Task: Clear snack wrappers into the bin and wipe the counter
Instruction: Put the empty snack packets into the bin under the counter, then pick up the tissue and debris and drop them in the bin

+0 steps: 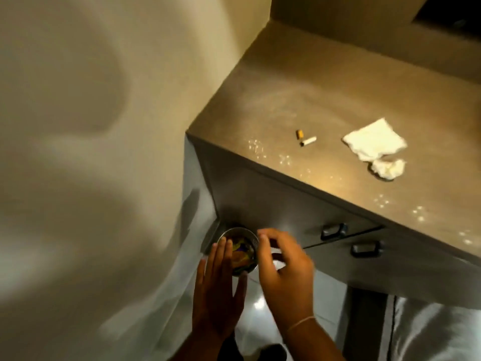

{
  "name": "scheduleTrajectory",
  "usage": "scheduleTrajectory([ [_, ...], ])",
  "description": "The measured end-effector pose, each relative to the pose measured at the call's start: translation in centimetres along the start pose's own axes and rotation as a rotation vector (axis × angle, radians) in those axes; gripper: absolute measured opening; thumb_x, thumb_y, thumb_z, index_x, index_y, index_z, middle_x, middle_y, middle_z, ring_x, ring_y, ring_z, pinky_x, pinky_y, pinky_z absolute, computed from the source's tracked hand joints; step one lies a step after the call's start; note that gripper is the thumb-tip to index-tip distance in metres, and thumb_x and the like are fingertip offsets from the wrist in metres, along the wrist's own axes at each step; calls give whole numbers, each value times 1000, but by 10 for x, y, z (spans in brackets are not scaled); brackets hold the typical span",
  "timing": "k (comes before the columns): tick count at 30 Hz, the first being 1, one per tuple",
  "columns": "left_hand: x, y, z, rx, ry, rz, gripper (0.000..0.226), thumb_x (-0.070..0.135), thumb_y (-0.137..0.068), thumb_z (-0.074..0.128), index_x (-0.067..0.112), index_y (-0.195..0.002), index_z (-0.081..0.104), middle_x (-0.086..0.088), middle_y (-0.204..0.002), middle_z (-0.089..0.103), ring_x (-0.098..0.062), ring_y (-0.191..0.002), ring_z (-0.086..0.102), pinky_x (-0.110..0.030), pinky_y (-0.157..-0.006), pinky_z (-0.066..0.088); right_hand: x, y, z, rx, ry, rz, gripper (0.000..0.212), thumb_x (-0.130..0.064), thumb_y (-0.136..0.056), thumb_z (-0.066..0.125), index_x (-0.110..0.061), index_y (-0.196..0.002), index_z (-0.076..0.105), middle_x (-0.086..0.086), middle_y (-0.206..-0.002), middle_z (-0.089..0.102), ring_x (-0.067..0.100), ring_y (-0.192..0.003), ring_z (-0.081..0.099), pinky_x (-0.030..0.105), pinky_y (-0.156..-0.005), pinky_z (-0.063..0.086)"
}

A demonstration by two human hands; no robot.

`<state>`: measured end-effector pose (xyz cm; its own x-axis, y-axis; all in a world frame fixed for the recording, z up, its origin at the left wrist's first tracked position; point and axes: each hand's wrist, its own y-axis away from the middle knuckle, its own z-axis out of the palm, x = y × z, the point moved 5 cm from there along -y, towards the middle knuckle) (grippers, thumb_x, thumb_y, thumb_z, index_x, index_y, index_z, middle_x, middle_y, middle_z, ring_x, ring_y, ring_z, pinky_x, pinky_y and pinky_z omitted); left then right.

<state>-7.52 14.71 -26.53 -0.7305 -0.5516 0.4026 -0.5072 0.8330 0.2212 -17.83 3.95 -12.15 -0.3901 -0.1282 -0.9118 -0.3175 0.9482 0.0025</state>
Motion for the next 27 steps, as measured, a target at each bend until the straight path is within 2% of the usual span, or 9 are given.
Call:
scheduleTrajectory([
  [3,30,10,-49,82,-14,156,73,59,-105,32,23,-168,23,5,-177,20,-15,-164,18,-47,-130,24,-77,-24,-57,150,37,-271,12,-9,-99,64,-14,-104,73,-6,-99,70,10,-92,69,21,-77,54],
  [6,53,5,-91,135,-54,224,73,60,-105,26,23,-168,22,5,-178,16,-16,-164,15,-48,-129,19,-109,-64,-110,268,85,-338,12,-9,-98,63,-13,-105,72,-1,-100,70,15,-94,68,28,-75,56],
  [8,68,-4,-115,172,-97,232,75,61,-106,25,23,-170,14,5,-179,9,-15,-165,9,-48,-130,17,-101,-96,-136,301,155,-265,12,-16,-97,64,-20,-107,70,-4,-106,68,16,-98,66,38,-77,58],
  [11,99,-23,-151,225,-81,249,77,59,-106,30,23,-170,6,4,-179,3,-14,-165,2,-49,-132,16,-74,-141,-172,269,300,-60,20,-29,-92,69,-28,-111,67,-4,-115,64,19,-107,62,48,-89,57],
  [13,117,-33,-168,244,-75,280,77,59,-106,32,24,-170,5,4,-179,1,-14,-165,0,-48,-133,13,-57,-159,-184,185,438,69,33,-33,-88,74,-25,-119,66,0,-123,63,23,-114,61,46,-96,55],
  [16,133,-44,-189,273,-108,311,77,59,-106,33,22,-170,11,2,-179,6,-16,-165,6,-47,-131,12,-40,-168,-184,58,533,192,42,-32,-84,80,-19,-121,67,6,-125,61,26,-112,63,42,-96,55],
  [20,129,-53,-194,266,-143,323,76,60,-105,32,23,-169,12,2,-179,8,-16,-165,7,-46,-131,10,-31,-166,-172,-35,675,178,31,-29,-88,74,-17,-117,71,7,-130,60,29,-114,61,40,-97,55],
  [23,118,-58,-194,266,-172,320,75,60,-105,32,25,-169,14,4,-178,9,-17,-165,9,-45,-131,7,-34,-166,-172,-58,743,145,22,-21,-92,71,-16,-112,77,9,-125,64,30,-107,64,35,-91,54],
  [27,110,-67,-199,276,-155,274,72,58,-105,31,25,-167,17,2,-176,17,-19,-163,15,-43,-131,6,-42,-173,-182,31,683,122,24,-18,-93,70,-12,-116,77,9,-119,70,29,-104,66,34,-89,53],
])
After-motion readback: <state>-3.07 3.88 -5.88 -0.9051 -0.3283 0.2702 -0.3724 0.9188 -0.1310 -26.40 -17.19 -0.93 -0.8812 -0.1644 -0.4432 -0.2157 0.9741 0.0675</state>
